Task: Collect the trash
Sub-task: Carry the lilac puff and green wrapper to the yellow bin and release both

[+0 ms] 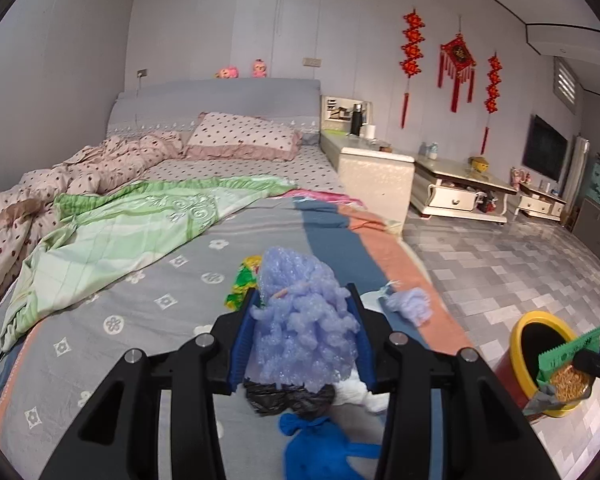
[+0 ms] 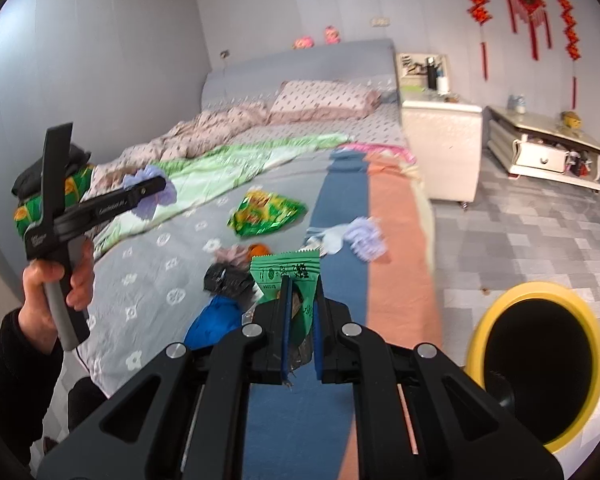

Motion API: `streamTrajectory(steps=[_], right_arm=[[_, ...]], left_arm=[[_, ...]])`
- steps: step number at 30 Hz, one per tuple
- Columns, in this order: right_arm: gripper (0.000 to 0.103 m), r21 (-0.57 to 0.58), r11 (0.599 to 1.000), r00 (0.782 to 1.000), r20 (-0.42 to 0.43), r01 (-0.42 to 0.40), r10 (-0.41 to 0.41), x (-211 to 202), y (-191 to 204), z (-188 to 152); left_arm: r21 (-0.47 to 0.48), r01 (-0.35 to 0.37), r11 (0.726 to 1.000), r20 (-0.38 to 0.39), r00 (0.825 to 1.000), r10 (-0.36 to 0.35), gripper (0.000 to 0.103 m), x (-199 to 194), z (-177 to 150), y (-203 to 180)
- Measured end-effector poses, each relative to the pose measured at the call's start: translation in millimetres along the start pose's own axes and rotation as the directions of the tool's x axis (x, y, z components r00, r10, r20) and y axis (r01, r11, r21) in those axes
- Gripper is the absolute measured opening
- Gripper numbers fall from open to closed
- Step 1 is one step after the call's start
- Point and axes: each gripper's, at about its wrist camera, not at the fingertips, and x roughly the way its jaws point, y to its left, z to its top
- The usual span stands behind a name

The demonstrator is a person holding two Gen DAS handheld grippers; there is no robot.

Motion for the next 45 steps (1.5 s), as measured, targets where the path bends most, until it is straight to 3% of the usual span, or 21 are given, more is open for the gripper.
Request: streamTrajectory(steps=[13, 29, 37, 45], right_arm=[[0.008, 0.089, 0.987, 0.982, 0.120, 0.135, -0.145, -71.8, -73.1, 25.9], [0.008, 0.232, 0.925, 0.923, 0.173, 0.302, -0.345, -145.7, -177.6, 28.0], [0.008, 0.279, 0.893, 0.904, 0.143, 0.354, -0.403, -155.3, -221.8, 16.4], [0.008, 0.324, 0.867, 0.901, 0.089, 0.378, -0.425, -133.7, -262.2, 3.8]], left_arm=[[0.087, 0.182, 0.979, 0.035, 0.982, -0.186, 0.040, -18.9, 23.3, -113.2], [0.209, 0.334, 0.919, -0.006, 0.940, -0.341, 0.040, -8.4, 32.7, -231.8], [0.258, 0.399, 0.880, -0.063, 0.916, -0.396, 0.040, 9.2, 22.9, -288.4], [0.279, 0.446, 0.851, -0.148, 0.895, -0.420, 0.040, 47.1, -6.2, -334.7]])
